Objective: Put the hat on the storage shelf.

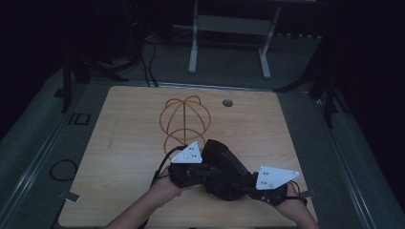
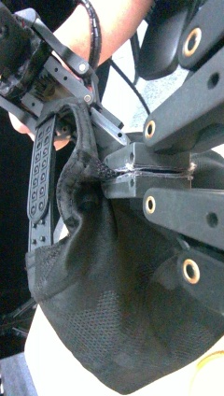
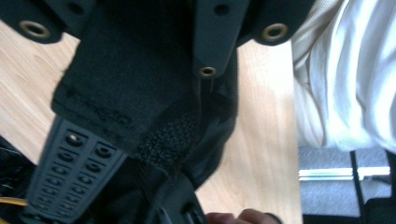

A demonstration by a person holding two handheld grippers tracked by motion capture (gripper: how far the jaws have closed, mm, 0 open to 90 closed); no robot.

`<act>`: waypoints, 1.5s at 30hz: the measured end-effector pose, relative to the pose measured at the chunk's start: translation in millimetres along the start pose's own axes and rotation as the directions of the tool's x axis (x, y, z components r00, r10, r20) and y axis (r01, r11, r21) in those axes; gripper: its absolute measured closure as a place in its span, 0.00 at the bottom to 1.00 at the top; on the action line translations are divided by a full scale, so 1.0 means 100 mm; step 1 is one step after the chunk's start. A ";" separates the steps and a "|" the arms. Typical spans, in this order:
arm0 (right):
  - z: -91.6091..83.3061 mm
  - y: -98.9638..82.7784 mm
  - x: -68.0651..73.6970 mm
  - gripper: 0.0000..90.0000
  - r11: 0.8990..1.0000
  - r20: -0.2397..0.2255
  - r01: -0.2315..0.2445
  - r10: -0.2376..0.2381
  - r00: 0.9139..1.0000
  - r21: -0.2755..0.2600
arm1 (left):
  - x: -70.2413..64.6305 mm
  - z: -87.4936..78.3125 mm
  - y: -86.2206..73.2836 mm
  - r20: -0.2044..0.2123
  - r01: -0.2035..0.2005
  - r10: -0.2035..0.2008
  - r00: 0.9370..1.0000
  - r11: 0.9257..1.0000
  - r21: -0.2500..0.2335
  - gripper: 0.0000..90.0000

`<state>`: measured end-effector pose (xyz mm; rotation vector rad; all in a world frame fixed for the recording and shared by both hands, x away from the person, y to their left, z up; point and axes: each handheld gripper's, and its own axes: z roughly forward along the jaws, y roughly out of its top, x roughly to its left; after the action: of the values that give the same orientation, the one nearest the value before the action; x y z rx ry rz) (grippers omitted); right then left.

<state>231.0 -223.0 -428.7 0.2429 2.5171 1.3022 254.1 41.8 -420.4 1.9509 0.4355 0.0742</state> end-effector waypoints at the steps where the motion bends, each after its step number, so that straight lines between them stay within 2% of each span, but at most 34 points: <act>1: -0.02 0.00 -0.01 0.91 1.000 0.010 -0.013 0.013 1.000 -0.006 | -0.01 0.00 0.01 -0.002 -0.005 0.005 1.000 1.000 -0.009 0.99; 5: -0.11 -0.02 -0.04 0.83 0.999 0.030 -0.029 0.030 0.999 -0.012 | -0.04 0.03 0.06 0.003 0.000 0.000 1.000 1.000 -0.015 0.99; 6: -0.15 -0.03 -0.06 0.73 0.999 0.056 -0.046 0.047 0.997 -0.015 | -0.04 0.04 0.07 -0.005 -0.002 0.002 1.000 1.000 -0.015 0.99; 7: -0.15 -0.03 -0.06 0.73 0.999 0.056 -0.046 0.047 0.997 -0.015 | -0.03 0.05 0.08 -0.005 0.009 -0.010 1.000 1.000 -0.019 0.99; 8: -0.17 -0.03 -0.07 0.67 0.998 0.070 -0.055 0.056 0.996 -0.016 | -0.02 0.05 0.08 -0.003 0.016 -0.016 1.000 1.000 -0.024 0.99; 12: -0.32 -0.06 -0.13 0.54 0.993 0.133 -0.104 0.111 0.985 -0.057 | 0.01 0.06 0.12 -0.016 0.043 -0.044 0.999 0.998 -0.046 0.99; 13: -0.37 -0.06 -0.13 0.53 0.991 0.154 -0.119 0.128 0.980 -0.069 | 0.01 0.07 0.13 -0.024 0.041 -0.043 0.999 0.998 -0.051 0.99; 14: -0.45 -0.04 -0.13 0.50 0.987 0.205 -0.134 0.151 0.967 -0.092 | 0.01 0.07 0.14 -0.030 0.043 -0.045 0.999 0.997 -0.060 0.99; 15: -0.45 -0.04 -0.13 0.50 0.987 0.205 -0.134 0.151 0.967 -0.092 | 0.01 0.08 0.14 -0.032 0.054 -0.056 0.998 0.996 -0.070 0.99; 17: -0.54 -0.02 -0.11 0.48 0.982 0.245 -0.140 0.167 0.955 -0.124 | 0.00 0.09 0.16 -0.033 0.064 -0.067 0.997 0.994 -0.088 0.99; 20: -0.69 0.04 -0.06 0.44 0.975 0.317 -0.148 0.195 0.928 -0.168 | 0.00 0.11 0.19 -0.037 0.083 -0.087 0.995 0.991 -0.105 0.99; 21: -0.69 0.04 -0.06 0.44 0.975 0.317 -0.148 0.195 0.928 -0.168 | 0.00 0.11 0.20 -0.051 0.081 -0.087 0.995 0.991 -0.107 0.99; 22: -0.72 0.04 -0.05 0.44 0.971 0.323 -0.151 0.205 0.924 -0.185 | 0.00 0.11 0.20 -0.055 0.080 -0.086 0.995 0.991 -0.111 0.99; 24: -0.81 0.05 -0.04 0.43 0.960 0.342 -0.164 0.236 0.910 -0.226 | 0.01 0.11 0.20 -0.072 0.096 -0.105 0.992 0.988 -0.124 0.99; 25: -0.86 0.06 -0.01 0.43 0.953 0.367 -0.171 0.256 0.894 -0.250 | 0.02 0.11 0.21 -0.074 0.104 -0.114 0.991 0.986 -0.127 0.99; 26: -0.89 0.08 0.03 0.43 0.949 0.379 -0.168 0.264 0.887 -0.268 | 0.03 0.11 0.21 -0.068 0.119 -0.129 0.989 0.984 -0.134 0.99; 27: -0.91 0.11 0.08 0.43 0.944 0.375 -0.165 0.268 0.887 -0.284 | 0.03 0.12 0.22 -0.085 0.119 -0.131 0.988 0.984 -0.136 0.99; 28: -0.91 0.14 0.15 0.43 0.944 0.365 -0.159 0.262 0.893 -0.289 | 0.03 0.13 0.24 -0.094 0.120 -0.134 0.987 0.983 -0.138 0.99; 29: -0.89 0.18 0.22 0.45 0.944 0.365 -0.154 0.259 0.894 -0.293 | 0.02 0.14 0.25 -0.091 0.123 -0.137 0.986 0.982 -0.142 0.99; 30: -0.85 0.21 0.28 0.45 0.938 0.348 -0.163 0.269 0.898 -0.306 | 0.00 0.15 0.26 -0.112 0.119 -0.137 0.984 0.981 -0.155 0.99; 31: -0.78 0.23 0.34 0.45 0.929 0.322 -0.187 0.292 0.901 -0.320 | -0.01 0.15 0.27 -0.117 0.118 -0.138 0.983 0.980 -0.162 0.99; 32: -0.73 0.24 0.38 0.45 0.924 0.315 -0.204 0.308 0.898 -0.324 | -0.02 0.16 0.28 -0.116 0.113 -0.133 0.984 0.979 -0.168 0.99; 33: -0.65 0.24 0.41 0.45 0.917 0.312 -0.232 0.335 0.889 -0.325 | -0.04 0.16 0.29 -0.131 0.107 -0.131 0.983 0.978 -0.180 0.99; 34: -0.56 0.23 0.44 0.45 0.912 0.303 -0.255 0.354 0.885 -0.320 | -0.07 0.17 0.30 -0.146 0.099 -0.128 0.981 0.977 -0.190 0.99; 36: -0.39 0.20 0.47 0.44 0.909 0.336 -0.273 0.376 0.863 -0.317 | -0.09 0.18 0.31 -0.154 0.101 -0.135 0.979 0.973 -0.209 0.99; 37: -0.32 0.19 0.46 0.43 0.903 0.352 -0.284 0.392 0.850 -0.321 | -0.12 0.19 0.32 -0.170 0.091 -0.129 0.977 0.972 -0.216 0.99; 38: -0.26 0.17 0.46 0.43 0.893 0.369 -0.300 0.418 0.830 -0.337 | -0.13 0.20 0.32 -0.176 0.087 -0.128 0.976 0.971 -0.224 0.99; 39: -0.20 0.16 0.47 0.43 0.883 0.374 -0.311 0.437 0.818 -0.353 | -0.15 0.21 0.32 -0.188 0.082 -0.128 0.974 0.968 -0.236 0.99; 40: -0.15 0.16 0.48 0.42 0.884 0.399 -0.304 0.438 0.806 -0.356 | -0.17 0.22 0.33 -0.207 0.070 -0.122 0.971 0.968 -0.242 0.99; 41: -0.10 0.17 0.50 0.42 0.884 0.419 -0.299 0.439 0.795 -0.359 | -0.18 0.23 0.33 -0.205 0.077 -0.132 0.970 0.964 -0.256 0.99; 42: -0.06 0.18 0.50 0.42 0.881 0.424 -0.298 0.444 0.789 -0.367 | -0.20 0.23 0.33 -0.210 0.082 -0.143 0.967 0.959 -0.272 0.99; 43: -0.03 0.19 0.51 0.42 0.877 0.441 -0.297 0.453 0.774 -0.378 | -0.21 0.24 0.33 -0.218 0.082 -0.146 0.965 0.957 -0.280 0.99; 45: 0.02 0.19 0.50 0.42 0.876 0.463 -0.296 0.458 0.759 -0.382 | -0.24 0.26 0.34 -0.211 0.091 -0.158 0.965 0.951 -0.295 0.99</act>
<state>184.7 -196.2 -423.4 0.9601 1.8197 1.4623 247.7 -1.1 -397.4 1.6330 0.6655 0.2720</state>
